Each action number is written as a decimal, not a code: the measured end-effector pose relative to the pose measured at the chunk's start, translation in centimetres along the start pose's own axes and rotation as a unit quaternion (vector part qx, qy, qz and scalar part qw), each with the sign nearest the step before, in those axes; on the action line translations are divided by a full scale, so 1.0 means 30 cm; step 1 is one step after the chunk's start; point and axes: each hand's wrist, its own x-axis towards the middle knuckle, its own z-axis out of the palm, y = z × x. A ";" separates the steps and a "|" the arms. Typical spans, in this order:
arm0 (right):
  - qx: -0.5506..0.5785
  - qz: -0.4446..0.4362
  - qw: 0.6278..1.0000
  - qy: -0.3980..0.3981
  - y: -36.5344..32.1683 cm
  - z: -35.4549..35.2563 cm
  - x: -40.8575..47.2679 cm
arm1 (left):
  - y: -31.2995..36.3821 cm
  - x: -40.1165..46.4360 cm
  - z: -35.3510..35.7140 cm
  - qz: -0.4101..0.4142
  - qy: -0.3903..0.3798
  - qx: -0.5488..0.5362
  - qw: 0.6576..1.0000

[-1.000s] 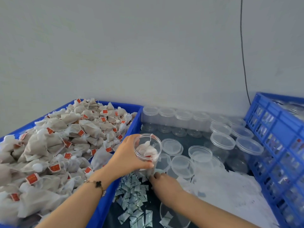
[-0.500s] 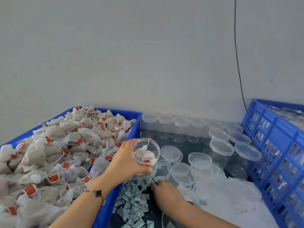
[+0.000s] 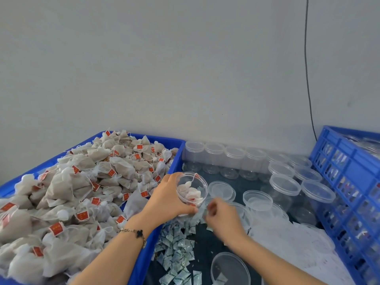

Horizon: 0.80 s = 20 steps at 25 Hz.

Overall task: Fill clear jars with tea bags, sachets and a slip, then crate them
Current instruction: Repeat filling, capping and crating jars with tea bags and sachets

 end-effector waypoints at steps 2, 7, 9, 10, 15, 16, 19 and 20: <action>0.167 -0.028 0.979 0.116 -0.058 -0.114 0.023 | 0.001 0.003 -0.005 0.000 -0.003 -0.009 1.000; 0.112 -0.029 0.993 0.037 -0.158 -0.189 0.069 | 0.016 0.001 -0.006 0.013 -0.025 -0.011 1.000; 0.184 0.142 0.969 -0.079 -0.150 -0.172 0.091 | 0.016 -0.001 -0.002 0.010 -0.033 -0.012 0.999; 0.245 0.183 0.944 -0.121 -0.145 -0.162 0.093 | 0.013 0.001 -0.001 0.008 -0.035 -0.013 0.999; 0.380 0.159 0.895 -0.175 -0.129 -0.153 0.120 | 0.027 -0.001 -0.009 0.026 -0.083 -0.008 0.996; 0.402 0.159 0.881 -0.192 -0.129 -0.155 0.122 | 0.033 -0.005 -0.005 0.032 -0.098 -0.010 0.995; 0.421 0.138 0.880 -0.173 -0.139 -0.166 0.119 | 0.045 -0.016 0.002 0.031 -0.116 -0.023 0.993; 0.388 0.106 0.904 -0.142 -0.144 -0.180 0.113 | 0.043 -0.014 0.001 0.027 -0.113 -0.022 0.993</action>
